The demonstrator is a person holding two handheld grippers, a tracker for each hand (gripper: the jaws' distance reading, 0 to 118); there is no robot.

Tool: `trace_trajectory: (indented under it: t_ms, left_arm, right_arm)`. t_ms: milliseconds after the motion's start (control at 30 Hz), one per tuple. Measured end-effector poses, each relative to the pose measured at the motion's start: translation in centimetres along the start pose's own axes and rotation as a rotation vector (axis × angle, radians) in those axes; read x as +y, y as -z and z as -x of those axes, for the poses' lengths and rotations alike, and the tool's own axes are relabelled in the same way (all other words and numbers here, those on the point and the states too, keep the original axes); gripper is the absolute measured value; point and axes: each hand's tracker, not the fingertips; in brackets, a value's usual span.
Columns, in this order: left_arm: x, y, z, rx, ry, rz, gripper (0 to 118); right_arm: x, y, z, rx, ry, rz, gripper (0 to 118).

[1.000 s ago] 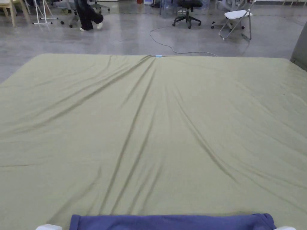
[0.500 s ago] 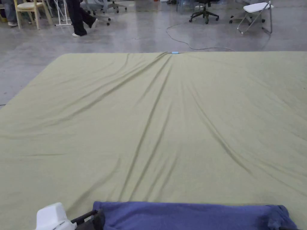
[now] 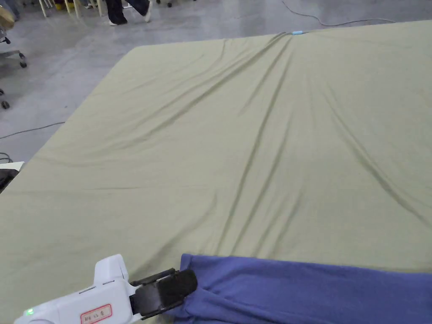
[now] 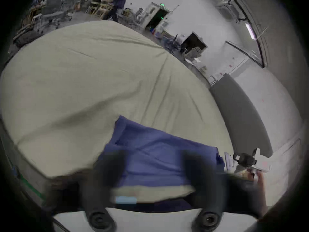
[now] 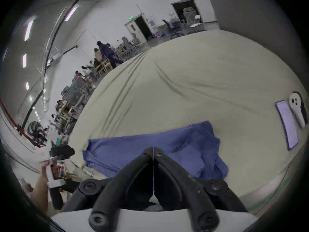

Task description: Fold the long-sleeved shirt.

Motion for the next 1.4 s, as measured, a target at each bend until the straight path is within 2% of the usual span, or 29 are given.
trace_trajectory:
  t_ms: [33, 67, 100, 200, 233, 267, 367, 400, 433, 467, 500, 533, 600, 667, 700, 767, 800, 1000, 1167, 1300, 1400]
  left_arm:
    - [0.7, 1.0, 1.6, -0.054, -0.018, 0.013, 118]
    - [1.4, 1.5, 3.3, -0.158, -0.069, -0.026, 116]
    - [2.4, 3.0, 4.8, -0.167, -0.075, 0.02, 114]
    - [3.8, 7.1, 7.0, -0.226, -0.18, 0.255, 114]
    - [3.7, 8.6, 7.6, -0.259, -0.185, 0.283, 111]
    - [2.8, 8.5, 4.9, -0.272, -0.183, 0.297, 107]
    - [0.6, 10.0, 0.3, -0.323, -0.119, 0.299, 106]
    - [2.8, 11.6, 5.2, -0.364, -0.105, 0.304, 103]
    - [3.1, 12.6, 5.6, -0.438, -0.124, 0.336, 95]
    - [2.8, 13.4, 5.0, -0.433, -0.129, 0.384, 92]
    - [2.6, 14.3, 4.8, -0.368, -0.085, 0.377, 83]
    - [1.6, 15.4, 4.0, -0.328, -0.076, 0.383, 68]
    - [2.3, 15.5, 5.0, -0.303, -0.11, 0.359, 10]
    - [1.6, 15.4, 4.4, -0.255, -0.203, 0.338, 10]
    - [1.4, 14.9, 4.1, -0.301, -0.231, 0.342, 10]
    - [1.5, 13.6, 3.3, -0.256, -0.12, 0.309, 10]
    - [0.9, 12.5, 2.3, -0.252, -0.108, 0.308, 10]
    - [2.9, 6.6, 1.4, -0.324, -0.151, 0.206, 10]
    - [6.4, 1.9, 2.6, -0.309, -0.178, 0.113, 9]
    - [8.1, -1.4, 4.4, -0.272, -0.186, 0.094, 9]
    - [8.7, -4.3, 4.1, -0.171, -0.167, 0.057, 9]
  right_arm:
    - [0.0, 0.3, -0.5, 0.049, 0.034, 0.006, 3]
    - [0.1, 0.5, -0.8, 0.088, 0.064, 0.004, 3]
    - [0.2, 0.7, -1.0, 0.126, 0.089, 0.004, 3]
    - [0.3, 1.5, -2.9, 0.215, 0.113, 0.01, 3]
    - [0.4, 1.7, -2.9, 0.221, 0.103, 0.016, 3]
    - [0.5, 1.8, -2.9, 0.225, 0.096, 0.022, 3]
    - [0.1, 2.5, -2.9, 0.228, 0.072, 0.045, 3]
    - [0.0, 2.8, -2.6, 0.237, 0.063, 0.057, 3]
    - [-0.3, 3.4, -2.2, 0.247, 0.061, 0.067, 3]
    - [-0.5, 3.8, -1.9, 0.259, 0.062, 0.08, 3]
    - [-0.7, 4.2, -1.5, 0.266, 0.06, 0.093, 3]
    - [-0.9, 4.5, -1.0, 0.272, 0.054, 0.103, 3]
    - [-1.3, 5.4, -0.4, 0.281, 0.033, 0.12, 3]
    - [-1.7, 5.7, 0.3, 0.282, 0.013, 0.14, 3]
    - [-1.8, 6.1, 0.7, 0.277, 0.004, 0.149, 3]
    - [-2.0, 6.0, 1.2, 0.268, -0.017, 0.159, 3]
    - [-2.1, 5.8, 1.4, 0.264, -0.022, 0.16, 3]
    - [-1.9, 5.4, 2.9, 0.254, -0.024, 0.142, 3]
    - [-1.1, 4.8, 4.8, 0.26, -0.025, 0.109, 3]
    - [-0.3, 4.4, 6.3, 0.255, -0.02, 0.078, 3]
    - [0.0, 3.8, 7.1, 0.241, -0.024, 0.053, 3]
